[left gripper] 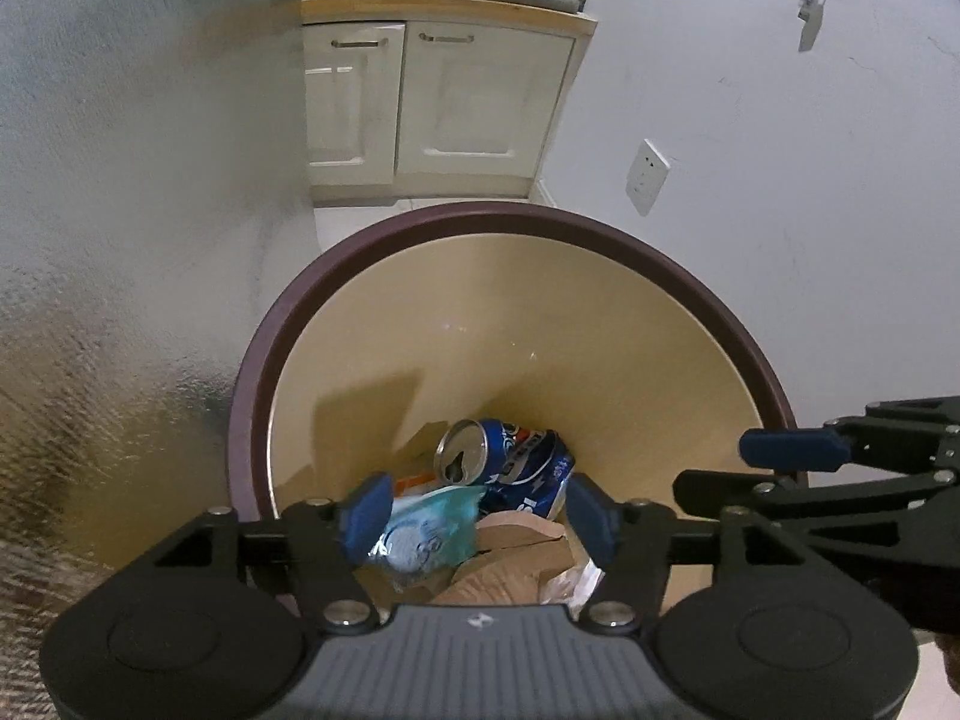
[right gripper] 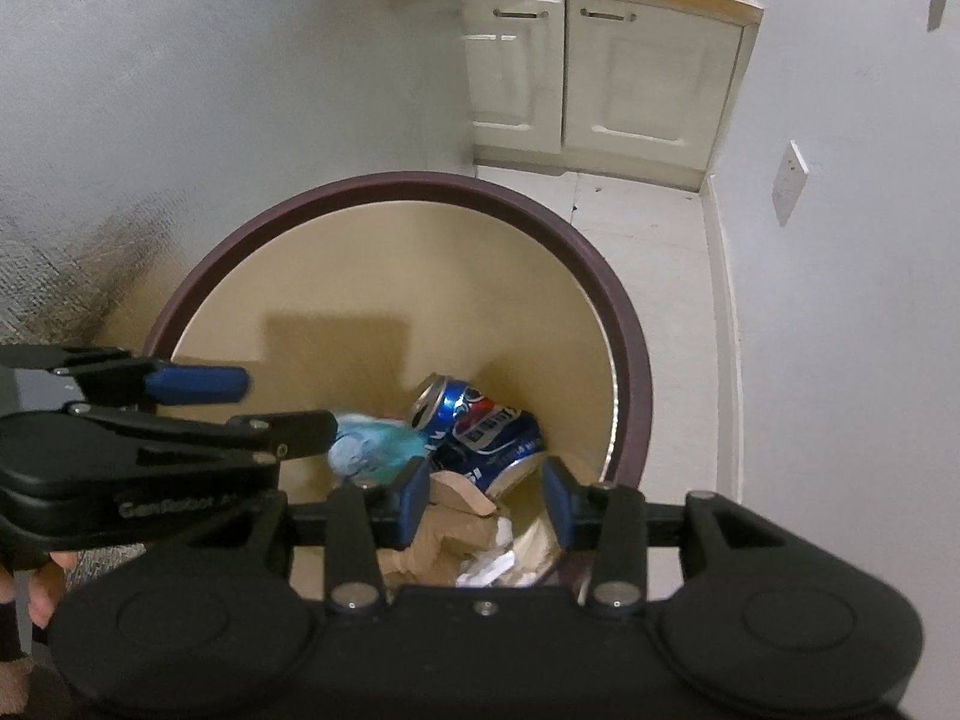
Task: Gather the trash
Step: 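Open both tools to drop the stick and can into the wastebasket, then raise both open tools from the wastebasket back toward the table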
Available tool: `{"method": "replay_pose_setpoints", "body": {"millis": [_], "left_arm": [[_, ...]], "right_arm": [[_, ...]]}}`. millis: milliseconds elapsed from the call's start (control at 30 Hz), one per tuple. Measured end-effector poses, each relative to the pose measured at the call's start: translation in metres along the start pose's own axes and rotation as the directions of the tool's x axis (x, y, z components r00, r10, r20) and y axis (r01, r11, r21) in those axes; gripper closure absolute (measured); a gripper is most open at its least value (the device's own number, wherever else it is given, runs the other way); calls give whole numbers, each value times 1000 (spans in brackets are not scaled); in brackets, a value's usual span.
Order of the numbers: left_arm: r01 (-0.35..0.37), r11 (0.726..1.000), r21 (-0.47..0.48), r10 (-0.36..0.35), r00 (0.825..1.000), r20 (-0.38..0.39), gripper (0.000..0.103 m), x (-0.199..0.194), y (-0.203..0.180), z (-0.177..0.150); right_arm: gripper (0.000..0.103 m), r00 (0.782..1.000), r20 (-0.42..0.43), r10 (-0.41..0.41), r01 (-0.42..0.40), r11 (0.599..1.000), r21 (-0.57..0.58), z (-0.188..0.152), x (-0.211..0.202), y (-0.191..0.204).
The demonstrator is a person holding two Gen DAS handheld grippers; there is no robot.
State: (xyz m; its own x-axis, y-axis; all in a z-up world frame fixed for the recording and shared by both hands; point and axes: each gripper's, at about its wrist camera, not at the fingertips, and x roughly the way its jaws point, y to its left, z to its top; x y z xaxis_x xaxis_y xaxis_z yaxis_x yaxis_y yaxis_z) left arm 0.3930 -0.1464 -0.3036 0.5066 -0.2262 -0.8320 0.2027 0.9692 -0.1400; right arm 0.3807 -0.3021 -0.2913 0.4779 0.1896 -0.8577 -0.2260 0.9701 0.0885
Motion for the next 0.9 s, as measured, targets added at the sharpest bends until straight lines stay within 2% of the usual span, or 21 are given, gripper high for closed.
{"method": "replay_pose_setpoints", "body": {"millis": [400, 567, 767, 900], "left_arm": [[-14, 1000, -2, 14, 1000, -5, 23, -14, 1, -11], [-27, 1000, -5, 27, 1000, 10, 18, -24, 1, -14], [-27, 1000, -7, 28, 999, 30, 16, -41, 0, -18], [-51, 999, -11, 52, 998, 41, 2, -53, 2, -23]], "right_arm": [[52, 1000, 21, 22, -22, 1000, -15, -6, -10, 1], [41, 999, 42, 21, -21, 1000, -20, -9, -22, 4], [34, 998, 66, 5, -4, 1000, -14, -13, -36, 6], [31, 997, 82, 3, -3, 1000, -1, -19, -49, 6]]}}
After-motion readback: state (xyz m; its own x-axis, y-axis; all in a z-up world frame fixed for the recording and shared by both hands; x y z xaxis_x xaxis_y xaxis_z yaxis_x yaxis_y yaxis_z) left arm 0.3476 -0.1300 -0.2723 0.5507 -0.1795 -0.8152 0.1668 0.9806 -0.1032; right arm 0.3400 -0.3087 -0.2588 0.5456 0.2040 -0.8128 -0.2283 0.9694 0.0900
